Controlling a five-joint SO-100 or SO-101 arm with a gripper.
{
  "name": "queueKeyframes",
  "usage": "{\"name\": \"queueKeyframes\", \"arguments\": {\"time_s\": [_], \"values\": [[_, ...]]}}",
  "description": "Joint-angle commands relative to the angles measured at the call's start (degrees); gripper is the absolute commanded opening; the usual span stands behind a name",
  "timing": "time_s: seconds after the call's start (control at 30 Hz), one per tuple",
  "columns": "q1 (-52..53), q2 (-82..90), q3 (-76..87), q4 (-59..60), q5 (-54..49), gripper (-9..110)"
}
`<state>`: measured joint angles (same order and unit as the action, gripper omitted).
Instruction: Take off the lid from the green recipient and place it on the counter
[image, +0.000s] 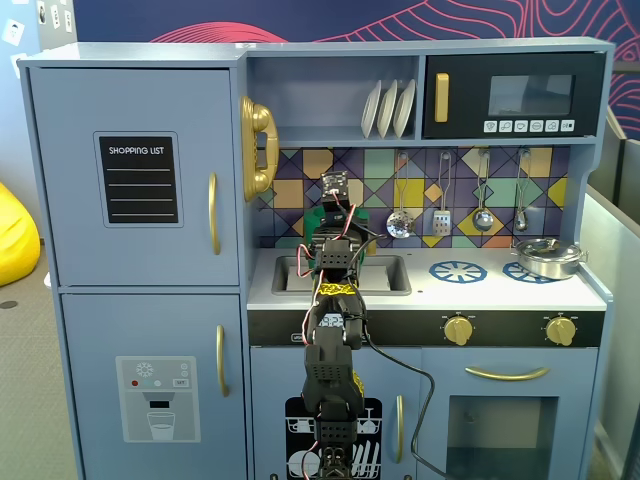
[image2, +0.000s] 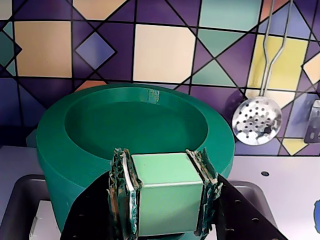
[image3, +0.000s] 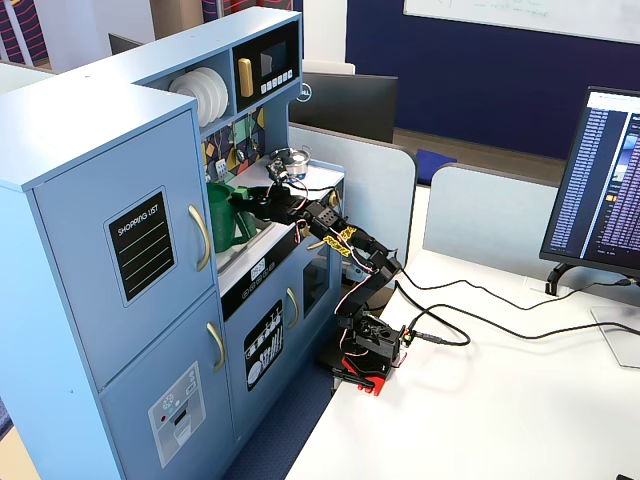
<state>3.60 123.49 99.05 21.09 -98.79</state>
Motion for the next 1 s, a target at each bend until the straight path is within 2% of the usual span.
{"name": "queueKeyframes", "arguments": {"time_s": [0.0, 0.6, 0.87, 0.97], "values": [[-0.9, 0.4, -4.2, -1.0, 1.1, 0], [2.2, 1.1, -9.7, -2.0, -0.5, 0], [16.1, 3.1, -9.3, -1.8, 0.1, 0], [22.6, 4.0, -5.6, -6.0, 1.0, 0]]}}
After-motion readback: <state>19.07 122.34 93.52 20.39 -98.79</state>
